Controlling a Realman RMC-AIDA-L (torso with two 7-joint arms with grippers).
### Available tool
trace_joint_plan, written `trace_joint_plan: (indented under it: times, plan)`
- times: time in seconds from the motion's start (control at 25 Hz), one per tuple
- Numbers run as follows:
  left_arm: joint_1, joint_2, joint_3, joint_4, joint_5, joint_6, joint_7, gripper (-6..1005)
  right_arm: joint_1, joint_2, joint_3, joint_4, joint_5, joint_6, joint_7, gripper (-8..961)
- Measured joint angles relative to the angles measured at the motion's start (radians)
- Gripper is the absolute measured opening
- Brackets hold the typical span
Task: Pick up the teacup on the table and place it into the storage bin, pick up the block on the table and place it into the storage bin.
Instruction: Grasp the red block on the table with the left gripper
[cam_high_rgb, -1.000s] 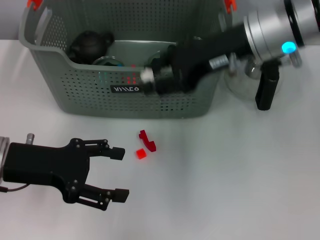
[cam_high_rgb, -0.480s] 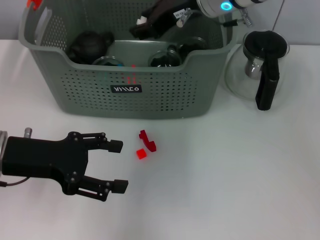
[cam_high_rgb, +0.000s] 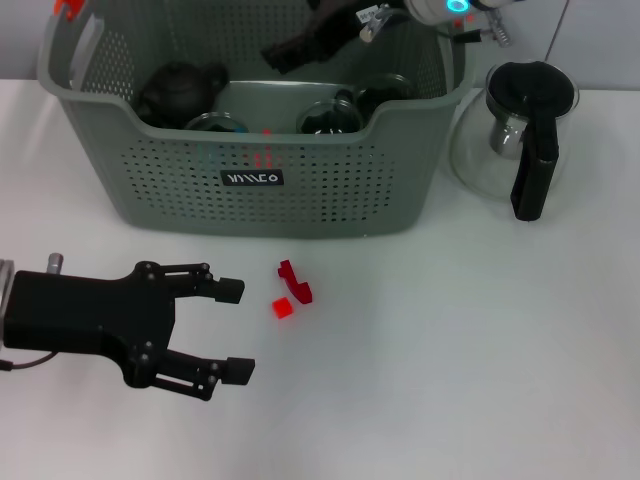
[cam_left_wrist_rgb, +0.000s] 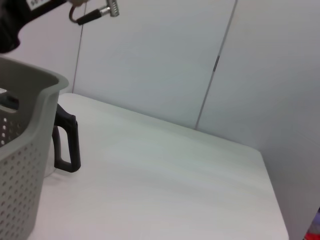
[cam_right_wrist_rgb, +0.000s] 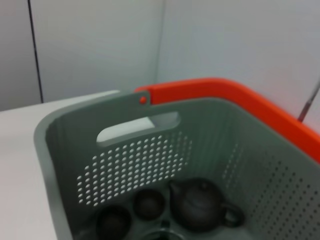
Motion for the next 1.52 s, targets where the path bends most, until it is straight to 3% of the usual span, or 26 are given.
trace_joint_plan:
  times: [0.16,0.4,0.68,0.92,1.24,1.52]
  plan:
    - [-0.001,0.001,0.004,0.004,0.000,-0.013,0.001,931,-0.070,0.001,-0.012,-0.112,0.079,-0.026,-0.032,827]
    - [-0.002,0.001,0.006,0.009,0.002,-0.020,0.001,931,-0.226,-0.005,-0.006,-0.324,0.231,-0.204,-0.107,937]
    - [-0.053,-0.004,0.056,0.059,0.077,-0.057,-0.082,931,-0.399,-0.007,0.020,-0.524,0.346,-0.400,-0.112,927]
    - [-0.144,0.001,0.199,0.101,0.202,-0.135,-0.284,931,-0.446,-0.005,0.118,-0.551,0.397,-0.538,-0.133,927]
    - [-0.230,-0.015,0.397,0.102,0.309,-0.318,-0.538,931,-0.472,-0.008,0.167,-0.546,0.446,-0.610,-0.208,927]
    - [-0.252,-0.025,0.496,0.103,0.346,-0.403,-0.663,931,-0.465,-0.044,0.205,-0.508,0.376,-0.741,-0.269,927]
